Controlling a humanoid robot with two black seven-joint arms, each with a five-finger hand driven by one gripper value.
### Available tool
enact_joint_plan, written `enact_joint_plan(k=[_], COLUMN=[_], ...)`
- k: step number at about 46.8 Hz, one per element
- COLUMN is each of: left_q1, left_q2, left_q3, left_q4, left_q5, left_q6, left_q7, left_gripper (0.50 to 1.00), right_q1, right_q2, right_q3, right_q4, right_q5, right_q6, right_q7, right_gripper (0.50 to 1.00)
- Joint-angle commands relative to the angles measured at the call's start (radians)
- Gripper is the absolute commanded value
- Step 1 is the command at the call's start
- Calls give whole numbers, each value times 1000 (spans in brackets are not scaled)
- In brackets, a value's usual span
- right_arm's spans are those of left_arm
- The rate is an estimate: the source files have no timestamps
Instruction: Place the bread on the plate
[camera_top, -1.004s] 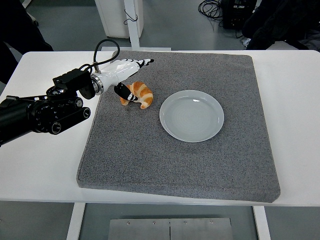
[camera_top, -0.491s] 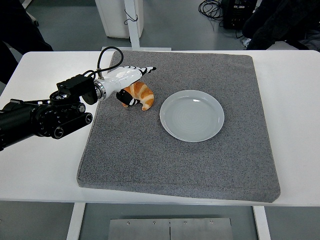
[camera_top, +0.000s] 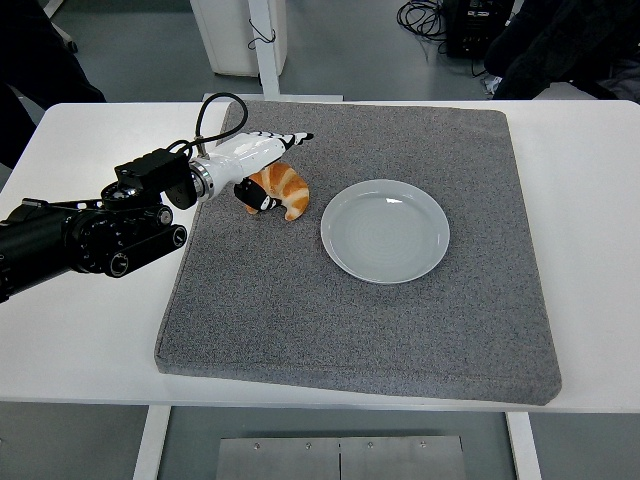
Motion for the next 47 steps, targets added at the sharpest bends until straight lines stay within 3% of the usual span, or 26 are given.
enact_joint_plan(k=[1, 23, 33, 42, 47], left_q1=[9, 1, 15, 18, 32], left_q2=[-1, -24, -27, -29, -27], left_q3=[0, 1, 1, 1, 1], left_q4=[-1, -2, 21, 35, 35], left_q5=[-1, -18, -16, -16, -19], left_q6=[-1, -4, 0, 17, 16], left_q7=[0, 8, 6, 5, 3], left_gripper=[975, 974, 937, 834, 657], right_q1=[1, 1, 1, 1, 1], right_q2=[0, 0, 0, 0, 0], right_q3=[0, 0, 0, 0, 0], right_q4=[0, 0, 0, 0, 0], right_q5=[0, 0, 0, 0, 0], right_q6=[0, 0, 0, 0, 0], right_q7=[0, 0, 0, 0, 0], right_gripper=[1000, 1000, 1000, 1000, 1000])
